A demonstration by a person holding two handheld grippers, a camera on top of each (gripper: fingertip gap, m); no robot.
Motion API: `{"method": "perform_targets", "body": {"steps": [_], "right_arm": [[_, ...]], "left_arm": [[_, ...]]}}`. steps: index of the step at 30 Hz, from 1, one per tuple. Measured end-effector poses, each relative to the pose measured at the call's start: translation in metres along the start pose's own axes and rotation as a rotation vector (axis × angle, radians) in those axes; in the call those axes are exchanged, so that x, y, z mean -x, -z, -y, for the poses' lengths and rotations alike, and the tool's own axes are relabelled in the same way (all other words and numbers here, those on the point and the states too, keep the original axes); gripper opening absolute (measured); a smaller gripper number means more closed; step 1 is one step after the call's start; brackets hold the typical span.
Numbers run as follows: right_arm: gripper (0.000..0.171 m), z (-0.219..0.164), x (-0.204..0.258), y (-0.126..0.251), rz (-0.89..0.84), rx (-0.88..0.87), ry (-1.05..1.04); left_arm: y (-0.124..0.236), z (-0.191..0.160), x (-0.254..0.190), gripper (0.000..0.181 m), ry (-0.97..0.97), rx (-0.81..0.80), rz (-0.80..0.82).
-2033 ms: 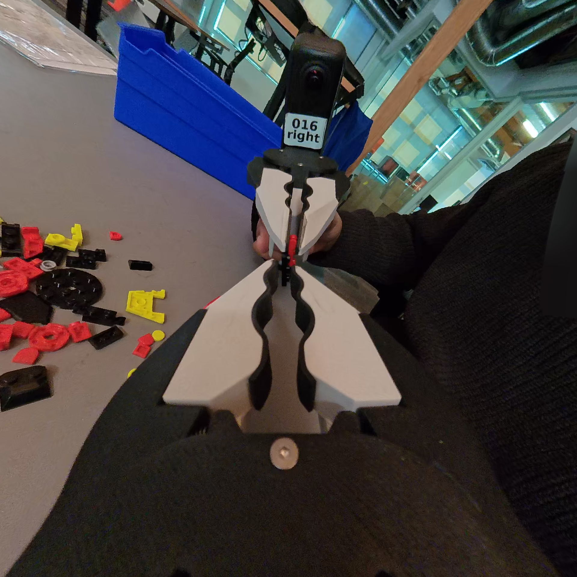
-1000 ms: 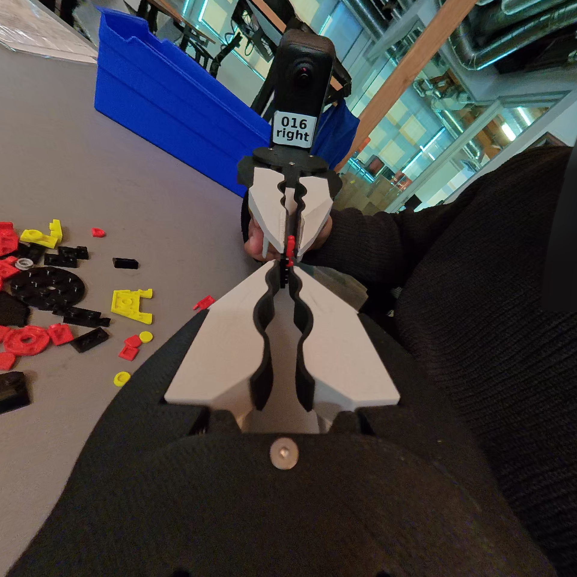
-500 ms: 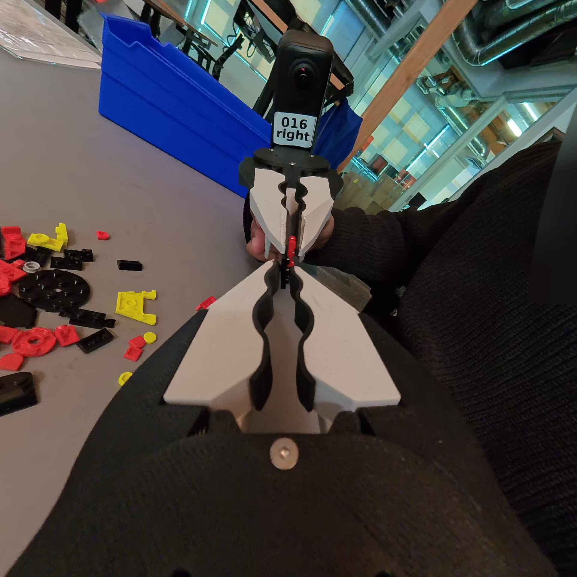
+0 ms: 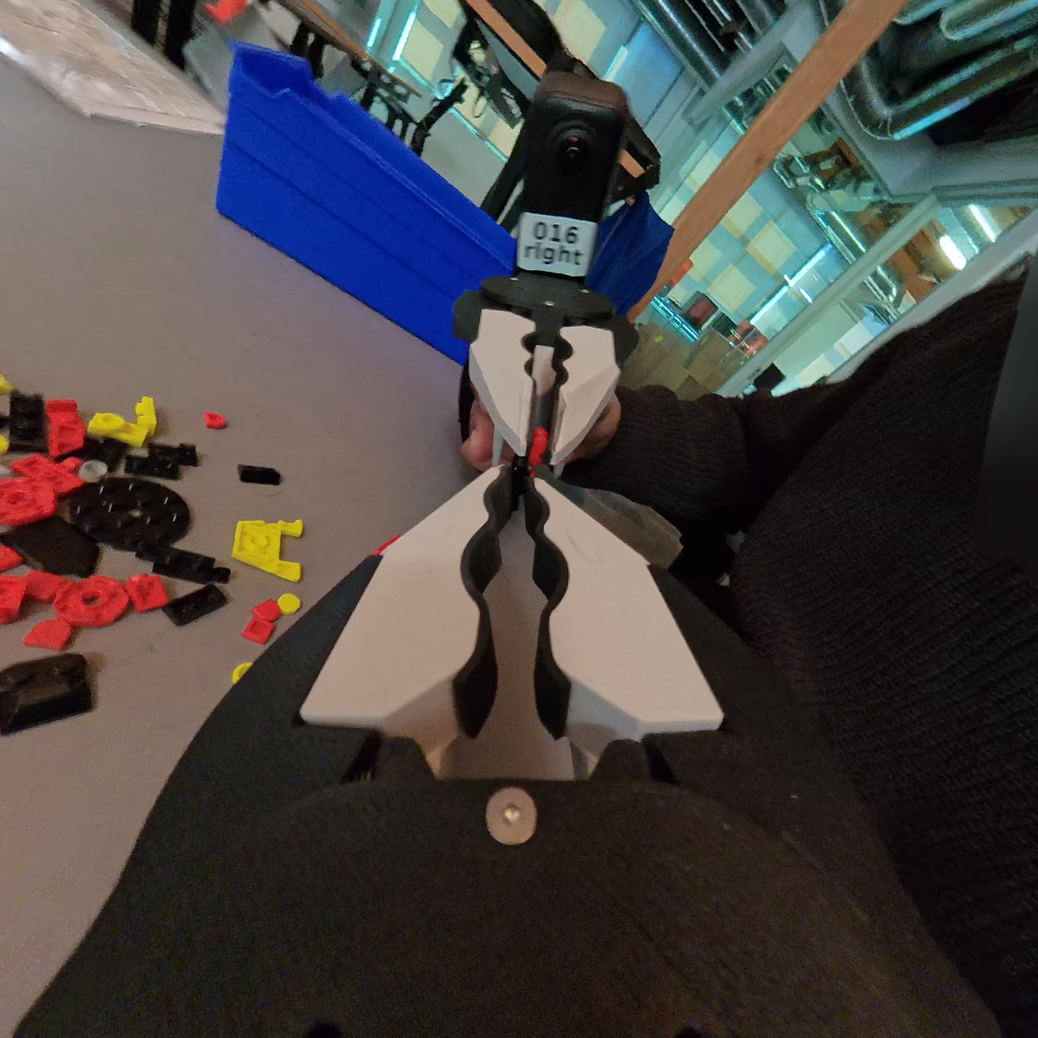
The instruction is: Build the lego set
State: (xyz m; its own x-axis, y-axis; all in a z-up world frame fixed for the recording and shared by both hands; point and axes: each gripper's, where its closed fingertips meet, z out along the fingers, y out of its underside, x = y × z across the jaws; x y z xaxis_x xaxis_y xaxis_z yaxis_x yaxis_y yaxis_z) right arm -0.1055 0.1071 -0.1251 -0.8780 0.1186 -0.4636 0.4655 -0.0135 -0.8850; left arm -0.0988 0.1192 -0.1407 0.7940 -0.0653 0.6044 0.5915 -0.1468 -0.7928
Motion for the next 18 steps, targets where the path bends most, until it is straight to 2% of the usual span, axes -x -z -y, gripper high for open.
{"method": "perform_targets", "body": {"steps": [4,10,14,18], "right_arm": [[0.003,0.000,-0.004,0.002,-0.045,0.017,0.059],[0.002,0.005,0.001,0.004,-0.049,0.008,0.119],[0.002,0.002,-0.005,0.003,-0.117,0.058,0.213],[0.002,-0.001,-0.005,0.005,-0.132,0.080,0.251]], "left_arm": [[-0.001,0.002,0.004,0.000,0.175,-0.029,-0.040],[-0.001,0.008,-0.001,0.000,0.220,-0.053,-0.061],[-0.001,0.008,0.002,0.000,0.439,-0.104,-0.135],[-0.004,0.007,0.004,0.000,0.454,-0.103,-0.124]]}}
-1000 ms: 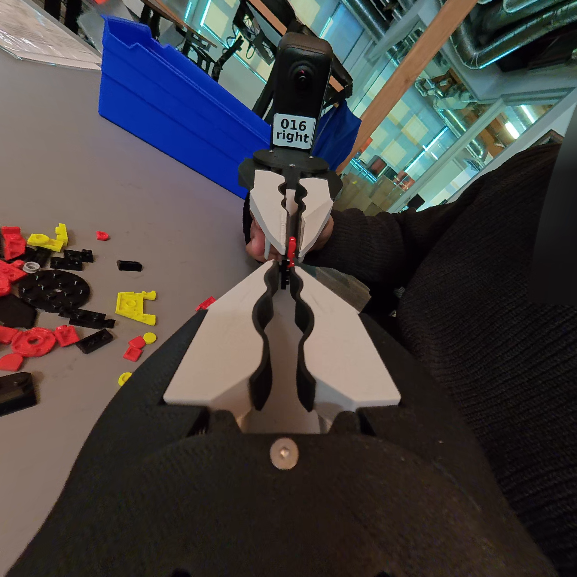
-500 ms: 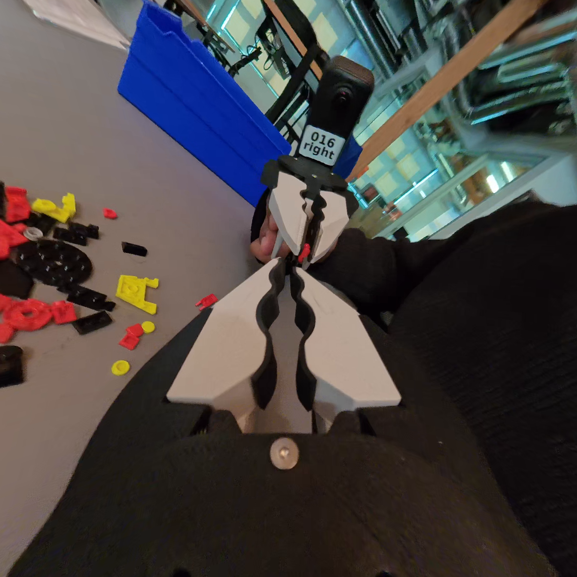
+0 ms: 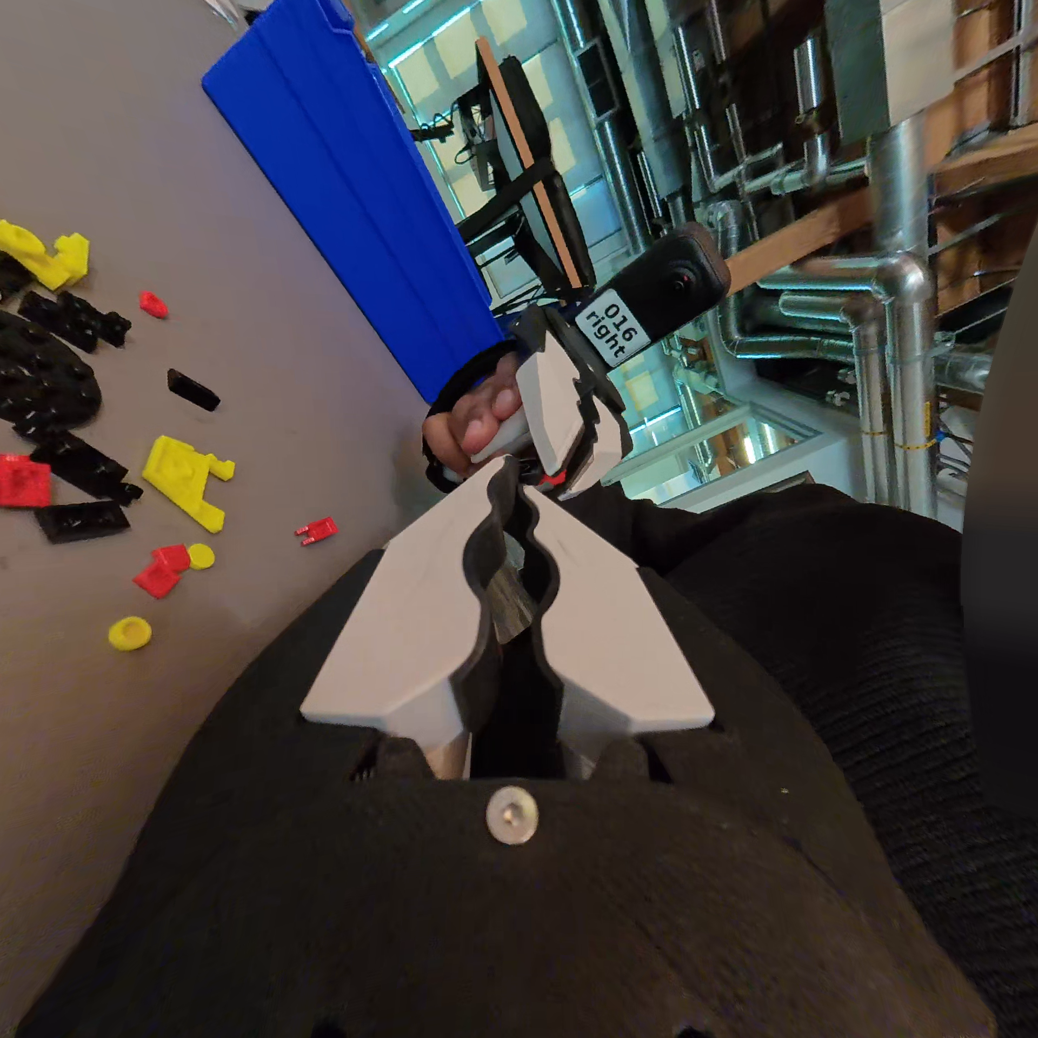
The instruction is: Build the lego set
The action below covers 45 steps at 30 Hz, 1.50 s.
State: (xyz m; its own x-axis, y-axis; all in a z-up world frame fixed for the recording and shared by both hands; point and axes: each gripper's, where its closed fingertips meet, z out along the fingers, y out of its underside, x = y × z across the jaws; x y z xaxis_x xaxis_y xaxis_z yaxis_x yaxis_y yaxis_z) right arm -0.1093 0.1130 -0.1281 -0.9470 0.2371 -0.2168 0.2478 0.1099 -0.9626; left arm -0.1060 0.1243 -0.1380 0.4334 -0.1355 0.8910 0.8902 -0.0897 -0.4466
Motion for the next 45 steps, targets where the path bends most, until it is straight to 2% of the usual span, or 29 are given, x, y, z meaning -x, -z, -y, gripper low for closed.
{"method": "perform_targets", "body": {"steps": [2,3,4,7,11,18,25,29,32,34,37,39,41,45], "right_arm": [[0.000,-0.002,0.010,-0.002,0.040,0.026,0.049],[0.000,-0.007,0.031,-0.005,0.153,0.053,0.069],[0.000,-0.015,0.031,-0.013,0.124,0.106,0.092],[0.000,-0.031,0.004,-0.012,-0.076,0.266,0.355],[0.000,-0.020,-0.009,-0.001,-0.064,0.139,0.152],[0.000,-0.002,-0.037,0.019,-0.143,0.005,0.026],[0.000,0.026,-0.073,0.071,-0.375,-0.104,0.002],[0.003,0.048,-0.077,0.106,-0.492,-0.164,0.005],[0.006,0.048,-0.076,0.128,-0.571,-0.151,-0.034],[0.010,0.026,-0.079,0.137,-0.624,-0.065,-0.106],[0.023,-0.038,-0.073,0.145,-0.676,0.246,-0.234],[0.027,-0.078,-0.064,0.155,-0.722,0.476,-0.213],[0.027,-0.101,-0.057,0.165,-0.763,0.633,-0.130],[0.031,-0.122,-0.045,0.160,-0.704,0.721,-0.129]], "left_arm": [[0.000,0.000,0.001,0.000,0.022,-0.014,0.005],[0.004,0.010,0.004,0.000,0.045,-0.071,0.017],[0.009,0.017,0.005,0.000,0.052,-0.092,0.005],[0.018,0.022,0.007,0.000,-0.059,-0.080,0.062],[0.024,0.029,0.012,0.000,-0.076,-0.109,0.094],[0.046,0.051,0.026,0.000,-0.047,-0.197,0.126],[0.044,0.050,0.027,0.000,-0.036,-0.194,0.117],[0.043,0.048,0.027,0.000,-0.022,-0.189,0.103],[0.042,0.047,0.026,0.000,-0.022,-0.185,0.098],[0.040,0.046,0.026,0.000,-0.024,-0.182,0.097],[0.038,0.043,0.028,0.000,-0.031,-0.169,0.104],[0.036,0.042,0.030,0.000,-0.031,-0.162,0.107],[0.034,0.041,0.031,0.000,-0.025,-0.157,0.104],[0.030,0.037,0.031,0.000,-0.014,-0.137,0.092]]}}
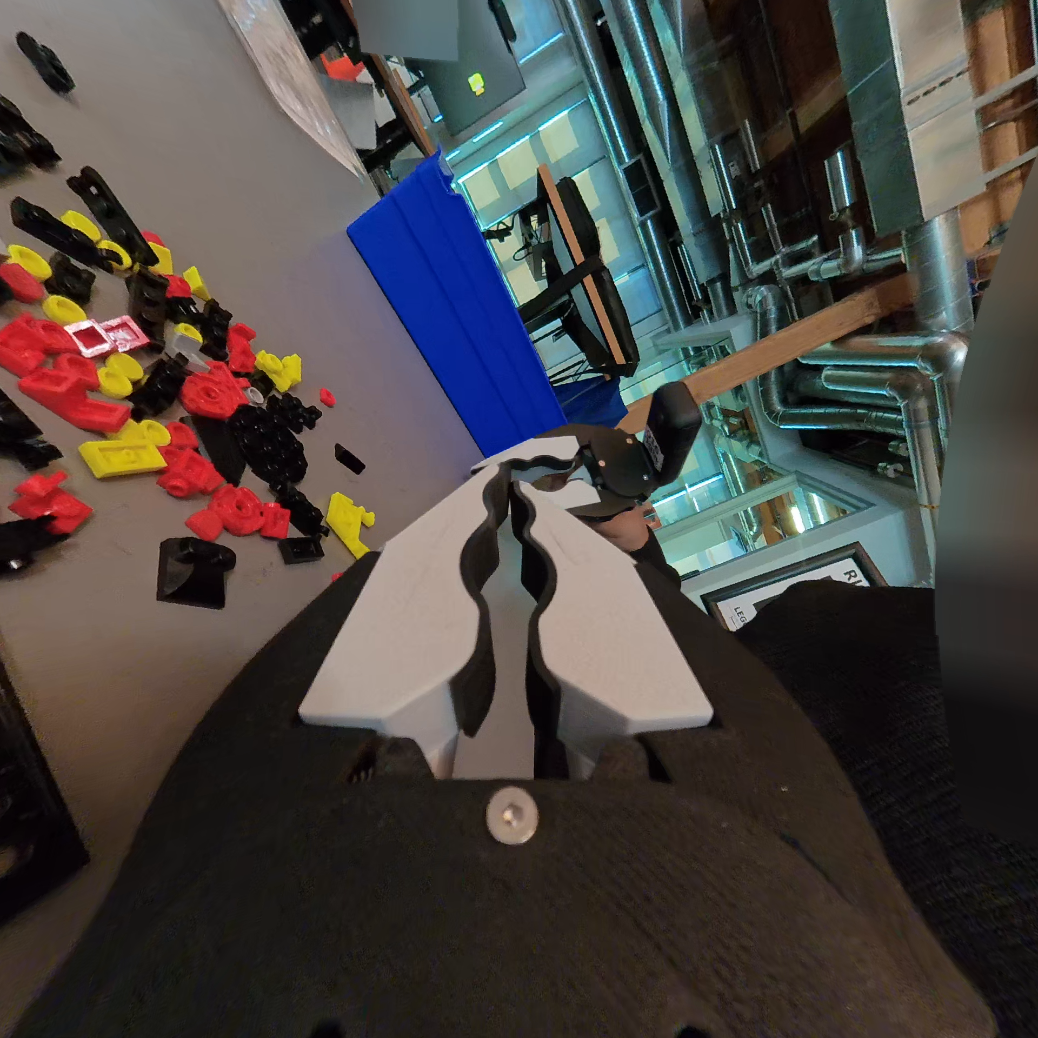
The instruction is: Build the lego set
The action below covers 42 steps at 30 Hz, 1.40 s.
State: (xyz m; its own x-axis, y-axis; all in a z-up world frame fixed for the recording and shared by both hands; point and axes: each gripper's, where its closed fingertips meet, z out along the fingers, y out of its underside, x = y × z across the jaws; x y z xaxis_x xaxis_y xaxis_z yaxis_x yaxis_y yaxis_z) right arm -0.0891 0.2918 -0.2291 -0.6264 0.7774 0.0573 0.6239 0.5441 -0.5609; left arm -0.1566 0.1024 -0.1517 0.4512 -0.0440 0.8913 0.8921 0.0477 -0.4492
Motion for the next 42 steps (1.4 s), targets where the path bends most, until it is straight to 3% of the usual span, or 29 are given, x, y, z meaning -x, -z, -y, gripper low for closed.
{"method": "perform_targets", "body": {"steps": [4,7,12,15,18,26,30,35,39,42], "right_arm": [[0.018,0.000,0.010,-0.006,0.064,-0.003,-0.006],[0.016,0.038,0.022,0.003,0.048,-0.161,0.053],[0.015,0.114,0.076,0.039,-0.142,-0.556,0.511],[0.015,0.127,0.095,0.041,-0.350,-0.588,0.763],[0.014,0.128,0.114,0.035,-0.353,-0.602,0.868],[0.014,0.129,0.130,0.032,-0.172,-0.628,0.749],[0.006,0.130,0.136,0.037,-0.058,-0.675,0.662],[0.024,0.137,0.114,0.051,0.118,-0.752,0.323],[0.028,0.117,0.116,0.036,0.337,-0.620,0.183],[0.028,0.101,0.124,0.016,0.319,-0.488,0.257]], "left_arm": [[-0.003,-0.008,-0.003,0.000,-0.029,0.044,0.007],[-0.009,-0.022,-0.006,0.005,-0.035,0.106,0.017],[-0.032,-0.060,-0.038,0.018,0.170,0.199,-0.140],[-0.039,-0.073,-0.056,0.024,0.418,0.206,-0.277],[-0.042,-0.080,-0.059,0.029,0.457,0.211,-0.294],[-0.036,-0.068,-0.049,0.001,0.014,0.164,-0.115],[-0.034,-0.067,-0.051,0.000,-0.133,0.175,-0.092],[-0.032,-0.063,-0.049,0.000,-0.184,0.177,-0.087],[-0.030,-0.061,-0.045,0.000,-0.257,0.195,-0.057],[-0.030,-0.070,-0.041,0.000,-0.361,0.258,-0.012]]}}
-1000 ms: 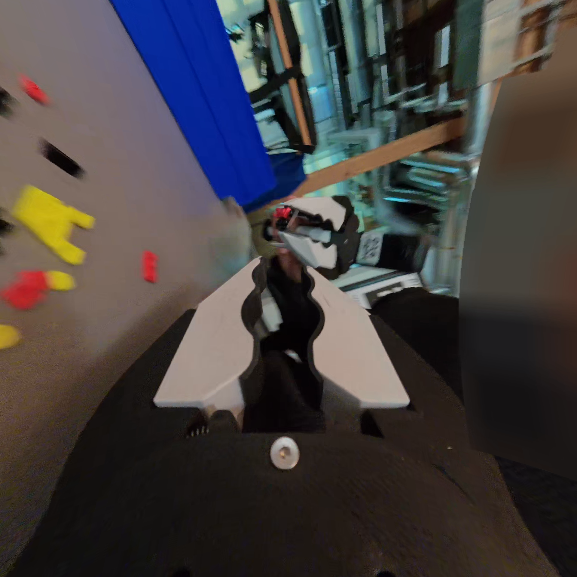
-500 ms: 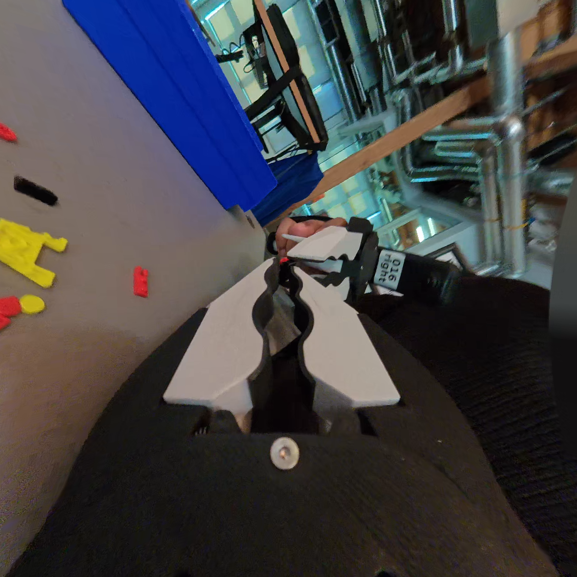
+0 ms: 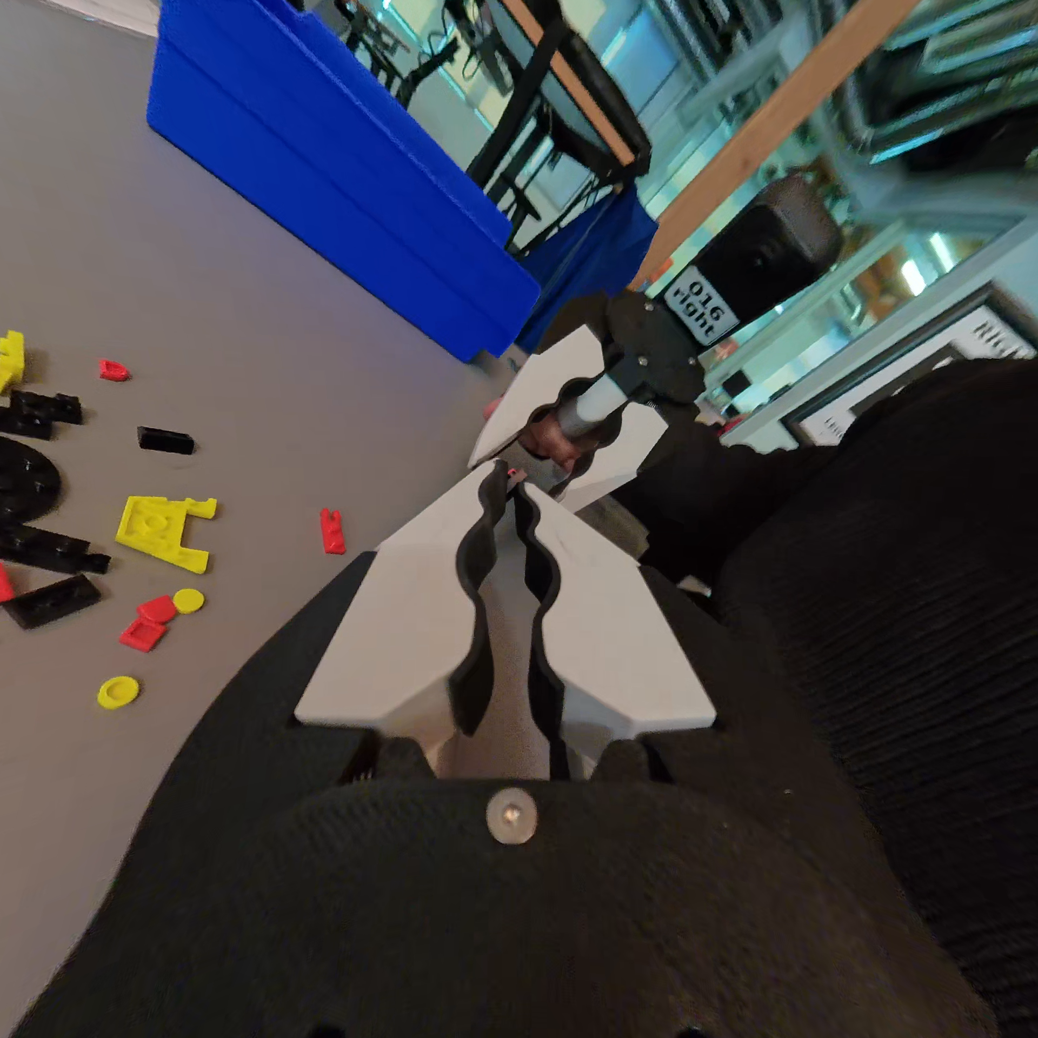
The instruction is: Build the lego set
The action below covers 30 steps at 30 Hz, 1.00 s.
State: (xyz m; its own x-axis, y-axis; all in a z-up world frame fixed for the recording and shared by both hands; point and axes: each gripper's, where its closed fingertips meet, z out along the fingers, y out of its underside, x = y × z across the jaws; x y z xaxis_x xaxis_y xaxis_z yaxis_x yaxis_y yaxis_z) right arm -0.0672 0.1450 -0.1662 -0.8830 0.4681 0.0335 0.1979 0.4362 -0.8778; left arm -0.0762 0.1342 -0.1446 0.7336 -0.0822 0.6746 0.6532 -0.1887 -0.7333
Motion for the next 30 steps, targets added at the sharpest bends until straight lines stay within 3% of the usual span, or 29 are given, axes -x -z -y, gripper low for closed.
{"method": "perform_targets", "body": {"steps": [10,17,26,30], "right_arm": [[0.004,-0.018,0.012,-0.013,-0.021,0.137,0.182],[0.002,-0.028,0.016,-0.016,-0.039,0.215,0.289],[0.002,-0.034,0.023,-0.015,0.010,0.248,0.213],[0.002,-0.018,0.017,-0.012,0.026,0.142,0.077]], "left_arm": [[-0.011,-0.023,-0.005,0.000,-0.057,0.126,0.012],[-0.012,-0.035,-0.006,0.000,-0.090,0.200,0.011],[-0.010,-0.056,-0.013,0.000,-0.217,0.352,0.007],[-0.012,-0.072,-0.037,0.000,-0.212,0.427,-0.113]]}}
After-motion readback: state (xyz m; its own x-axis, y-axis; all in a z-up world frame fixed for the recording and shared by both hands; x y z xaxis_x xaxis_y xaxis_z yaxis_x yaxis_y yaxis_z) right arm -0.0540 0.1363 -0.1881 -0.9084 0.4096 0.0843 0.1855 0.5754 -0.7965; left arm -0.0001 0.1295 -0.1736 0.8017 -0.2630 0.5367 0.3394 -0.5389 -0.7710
